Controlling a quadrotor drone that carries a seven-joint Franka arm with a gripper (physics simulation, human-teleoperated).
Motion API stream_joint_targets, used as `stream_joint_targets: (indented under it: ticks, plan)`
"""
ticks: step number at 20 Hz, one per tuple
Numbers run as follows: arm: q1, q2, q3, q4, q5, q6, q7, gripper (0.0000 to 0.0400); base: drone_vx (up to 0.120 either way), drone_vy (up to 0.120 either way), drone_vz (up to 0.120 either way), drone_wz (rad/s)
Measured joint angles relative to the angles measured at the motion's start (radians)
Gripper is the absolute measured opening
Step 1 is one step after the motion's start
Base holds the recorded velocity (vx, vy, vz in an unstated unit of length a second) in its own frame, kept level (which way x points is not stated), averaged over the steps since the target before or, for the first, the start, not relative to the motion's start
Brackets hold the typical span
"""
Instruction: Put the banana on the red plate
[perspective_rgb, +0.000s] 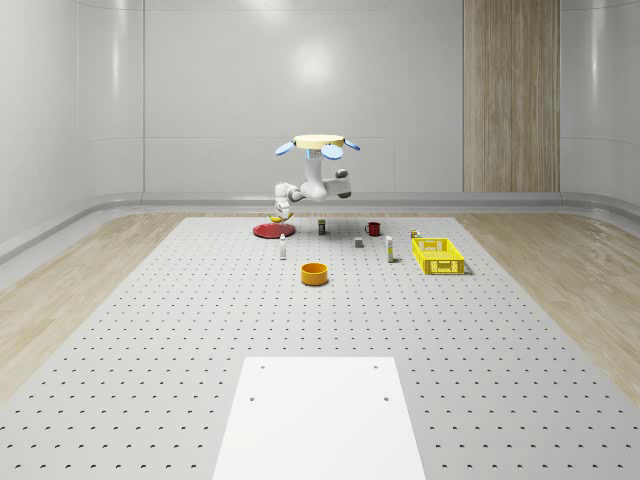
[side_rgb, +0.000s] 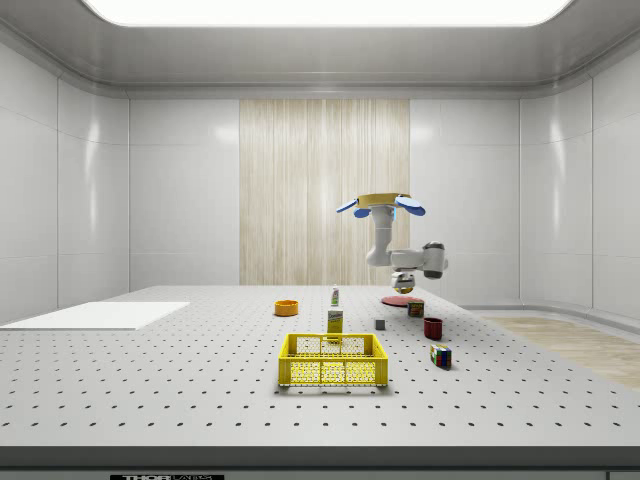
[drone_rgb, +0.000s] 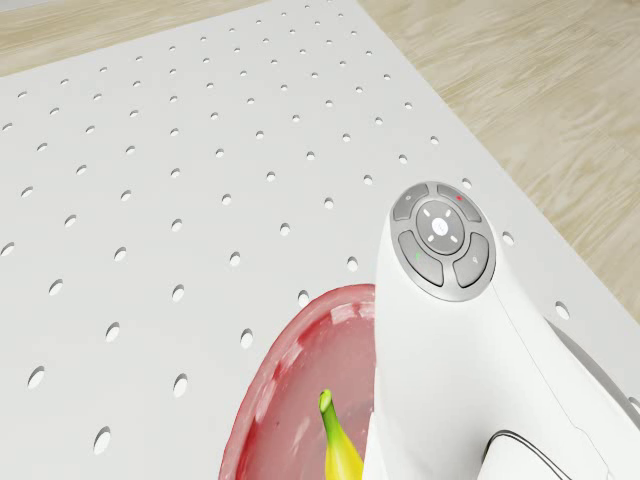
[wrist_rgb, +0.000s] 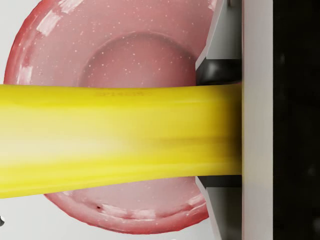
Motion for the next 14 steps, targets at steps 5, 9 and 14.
stream_joint_targets:
  ticks: [5, 9, 14]
  plan:
    - [0.001, 0.001, 0.001, 0.007, 0.002, 0.000, -0.010, 0.0192, 0.000, 0.000, 0.000, 0.000]
    - [0.002, 0.001, 0.002, 0.010, 0.002, 0.000, -0.011, 0.0192, 0.000, 0.000, 0.000, 0.000]
    - [0.002, 0.002, 0.002, 0.011, 0.003, 0.000, -0.008, 0.0192, 0.000, 0.000, 0.000, 0.000]
